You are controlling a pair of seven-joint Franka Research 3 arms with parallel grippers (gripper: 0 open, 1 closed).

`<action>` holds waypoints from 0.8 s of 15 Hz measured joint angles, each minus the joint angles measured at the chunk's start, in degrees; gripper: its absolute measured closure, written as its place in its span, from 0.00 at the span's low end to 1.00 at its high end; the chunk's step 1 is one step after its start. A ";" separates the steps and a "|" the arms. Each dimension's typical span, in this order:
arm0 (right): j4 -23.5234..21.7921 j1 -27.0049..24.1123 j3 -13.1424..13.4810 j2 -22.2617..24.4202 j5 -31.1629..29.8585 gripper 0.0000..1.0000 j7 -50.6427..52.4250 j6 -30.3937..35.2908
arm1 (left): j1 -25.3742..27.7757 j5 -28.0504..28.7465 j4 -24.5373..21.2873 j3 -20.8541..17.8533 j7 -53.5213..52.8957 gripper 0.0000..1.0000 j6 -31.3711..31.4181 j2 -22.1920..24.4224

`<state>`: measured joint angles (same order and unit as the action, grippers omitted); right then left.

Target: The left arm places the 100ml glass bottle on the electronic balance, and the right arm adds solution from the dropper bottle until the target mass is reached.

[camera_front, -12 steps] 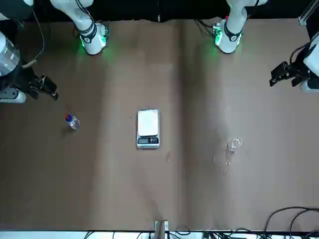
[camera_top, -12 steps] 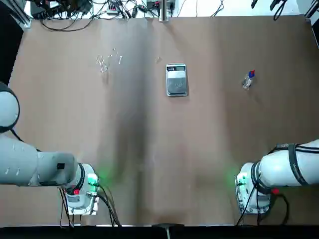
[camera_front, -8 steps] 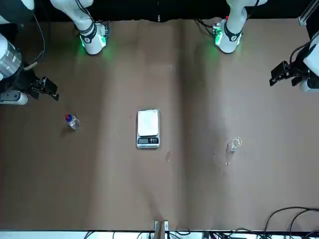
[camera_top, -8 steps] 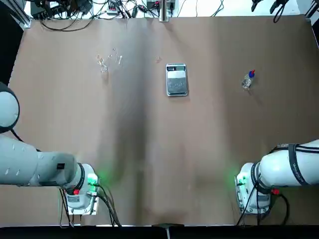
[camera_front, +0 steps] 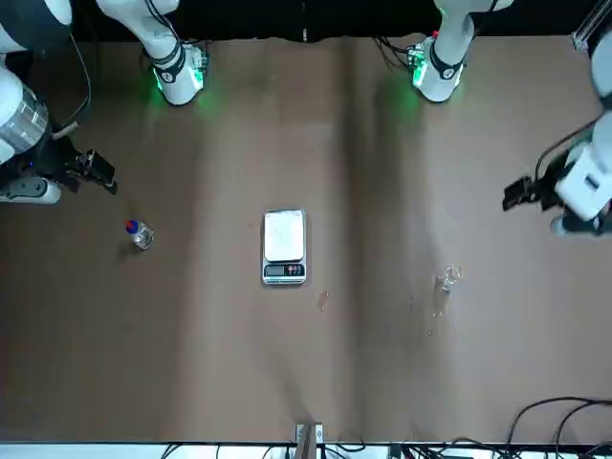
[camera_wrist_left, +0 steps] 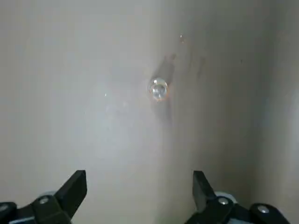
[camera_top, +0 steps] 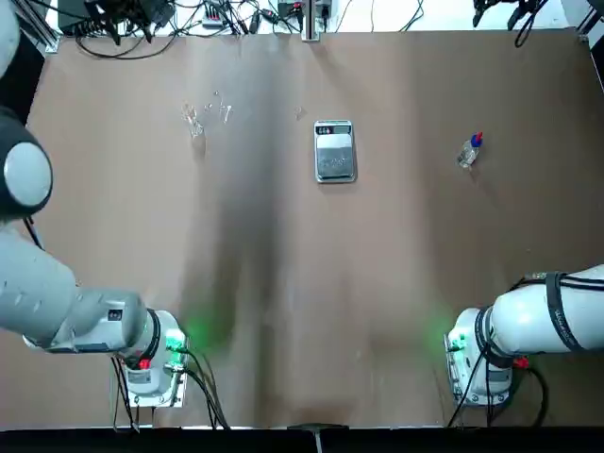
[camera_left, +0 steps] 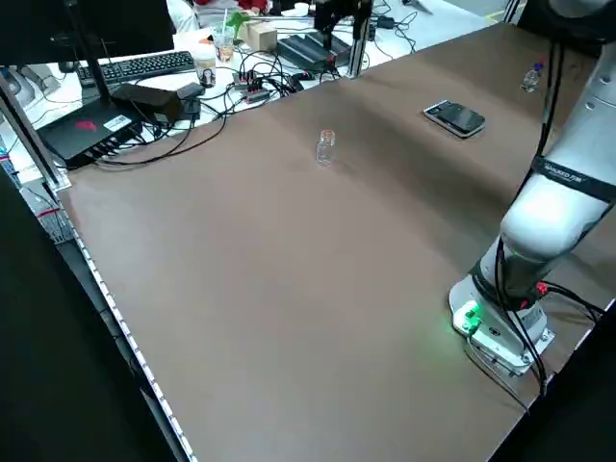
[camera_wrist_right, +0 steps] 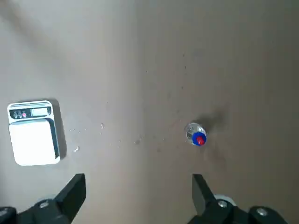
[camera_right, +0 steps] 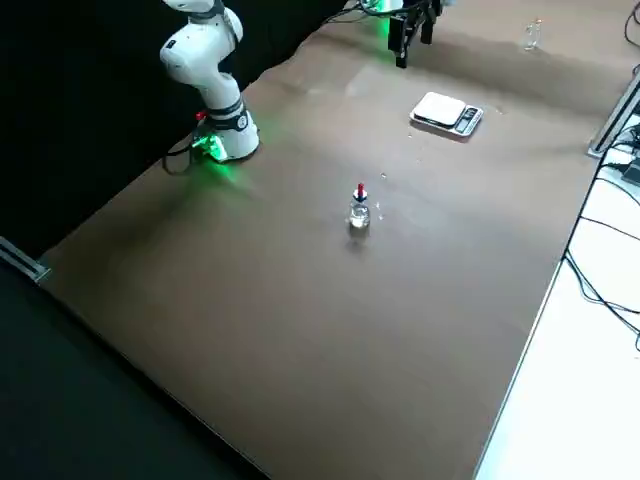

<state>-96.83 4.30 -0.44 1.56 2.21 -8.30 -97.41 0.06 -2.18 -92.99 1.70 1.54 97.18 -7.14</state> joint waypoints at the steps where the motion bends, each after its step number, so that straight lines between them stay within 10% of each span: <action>1: 0.28 -0.05 0.03 0.08 0.00 0.00 0.00 -0.13 | 0.00 0.00 -0.06 -0.01 -0.01 0.00 1.93 -1.75; 12: -2.72 -2.11 0.46 -2.87 -0.07 0.01 0.58 -0.07 | -1.07 1.81 -4.08 0.38 -0.26 0.00 25.52 -18.97</action>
<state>-99.55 2.19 0.02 -1.31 2.14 -7.72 -97.47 -1.01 -0.37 -97.07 2.08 1.28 122.70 -26.10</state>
